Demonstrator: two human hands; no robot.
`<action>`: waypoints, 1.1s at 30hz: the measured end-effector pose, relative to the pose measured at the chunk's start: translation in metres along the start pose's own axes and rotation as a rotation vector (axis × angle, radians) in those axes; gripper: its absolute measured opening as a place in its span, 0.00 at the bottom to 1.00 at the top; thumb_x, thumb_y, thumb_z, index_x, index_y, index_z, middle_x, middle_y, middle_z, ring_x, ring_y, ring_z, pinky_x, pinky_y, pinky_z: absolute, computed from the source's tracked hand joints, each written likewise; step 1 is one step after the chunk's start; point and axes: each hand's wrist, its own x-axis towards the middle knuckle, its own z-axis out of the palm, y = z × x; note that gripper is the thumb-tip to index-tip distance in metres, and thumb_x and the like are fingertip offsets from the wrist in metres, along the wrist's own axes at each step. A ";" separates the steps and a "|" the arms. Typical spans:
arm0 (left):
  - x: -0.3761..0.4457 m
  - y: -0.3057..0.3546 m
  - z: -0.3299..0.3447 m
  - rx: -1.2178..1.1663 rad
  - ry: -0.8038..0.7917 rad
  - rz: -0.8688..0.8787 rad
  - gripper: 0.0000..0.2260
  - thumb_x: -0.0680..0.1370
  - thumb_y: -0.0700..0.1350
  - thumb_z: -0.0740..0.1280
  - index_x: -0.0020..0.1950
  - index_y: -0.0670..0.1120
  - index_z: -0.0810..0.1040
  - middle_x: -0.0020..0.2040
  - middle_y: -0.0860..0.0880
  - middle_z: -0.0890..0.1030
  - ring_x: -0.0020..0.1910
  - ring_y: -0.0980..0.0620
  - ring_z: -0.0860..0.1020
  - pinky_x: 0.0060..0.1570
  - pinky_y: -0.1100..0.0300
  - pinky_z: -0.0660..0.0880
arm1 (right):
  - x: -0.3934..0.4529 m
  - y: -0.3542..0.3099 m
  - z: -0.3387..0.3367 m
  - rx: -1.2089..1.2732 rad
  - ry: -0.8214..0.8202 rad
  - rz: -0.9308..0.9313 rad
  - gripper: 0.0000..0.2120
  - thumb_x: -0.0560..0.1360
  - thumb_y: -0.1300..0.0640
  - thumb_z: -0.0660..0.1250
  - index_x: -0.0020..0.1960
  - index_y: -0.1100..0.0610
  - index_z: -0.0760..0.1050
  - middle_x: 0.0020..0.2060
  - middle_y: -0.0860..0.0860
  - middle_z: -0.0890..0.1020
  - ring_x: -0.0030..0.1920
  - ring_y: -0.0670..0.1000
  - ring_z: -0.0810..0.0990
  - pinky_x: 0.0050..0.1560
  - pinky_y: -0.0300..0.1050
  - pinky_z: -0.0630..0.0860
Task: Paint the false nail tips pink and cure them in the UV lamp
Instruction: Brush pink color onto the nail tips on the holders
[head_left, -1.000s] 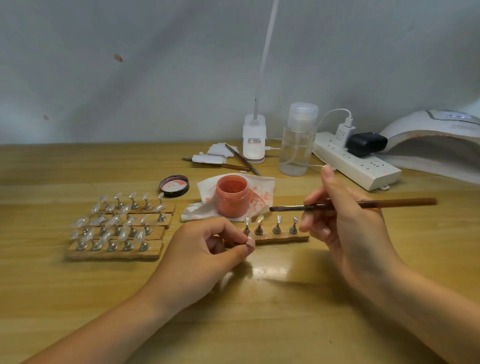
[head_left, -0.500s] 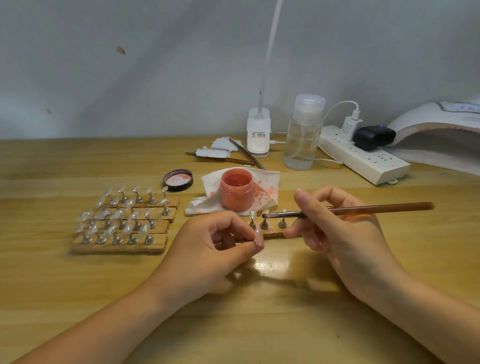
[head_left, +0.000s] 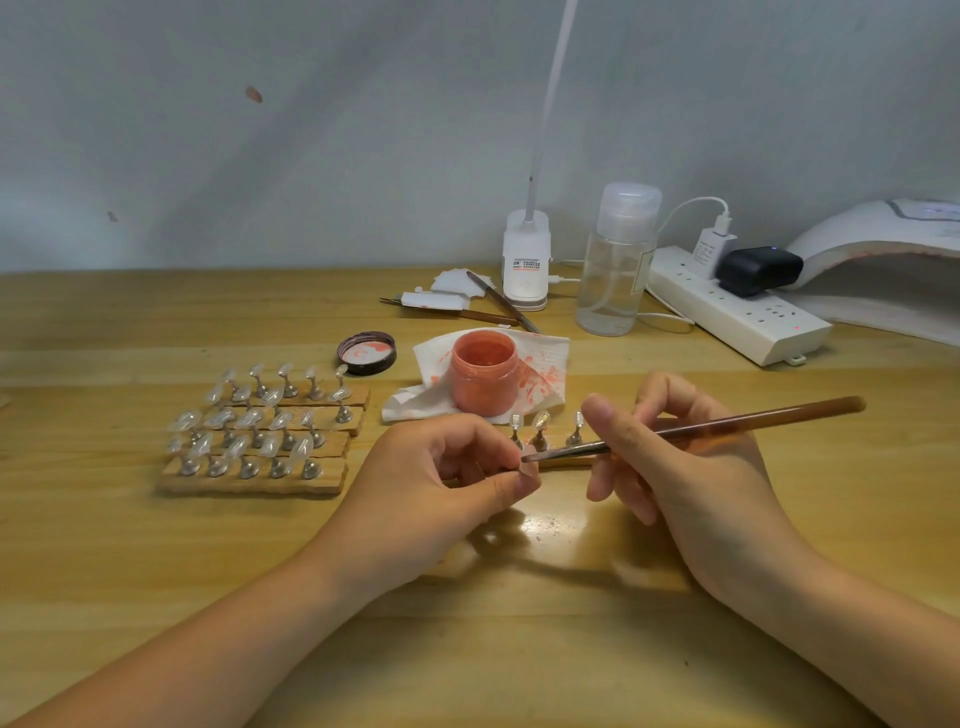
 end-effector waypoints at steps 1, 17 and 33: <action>0.000 0.000 0.000 -0.001 -0.002 0.001 0.05 0.67 0.40 0.73 0.35 0.48 0.80 0.29 0.55 0.79 0.28 0.62 0.74 0.29 0.71 0.69 | 0.000 0.000 0.000 -0.005 -0.003 -0.002 0.12 0.59 0.47 0.73 0.29 0.51 0.71 0.22 0.58 0.78 0.17 0.46 0.66 0.19 0.32 0.63; 0.001 -0.004 -0.001 0.000 0.002 0.038 0.04 0.61 0.52 0.71 0.34 0.57 0.81 0.33 0.52 0.81 0.30 0.60 0.74 0.26 0.72 0.69 | -0.005 -0.003 -0.001 -0.107 0.112 -0.257 0.19 0.64 0.47 0.69 0.31 0.60 0.65 0.19 0.50 0.74 0.21 0.47 0.74 0.29 0.50 0.73; 0.001 -0.004 -0.002 0.053 0.046 0.006 0.07 0.67 0.42 0.74 0.35 0.55 0.81 0.38 0.42 0.81 0.35 0.49 0.76 0.38 0.50 0.76 | -0.009 0.009 -0.003 -0.227 -0.025 -0.390 0.18 0.73 0.50 0.61 0.29 0.60 0.76 0.23 0.53 0.78 0.23 0.41 0.72 0.28 0.28 0.67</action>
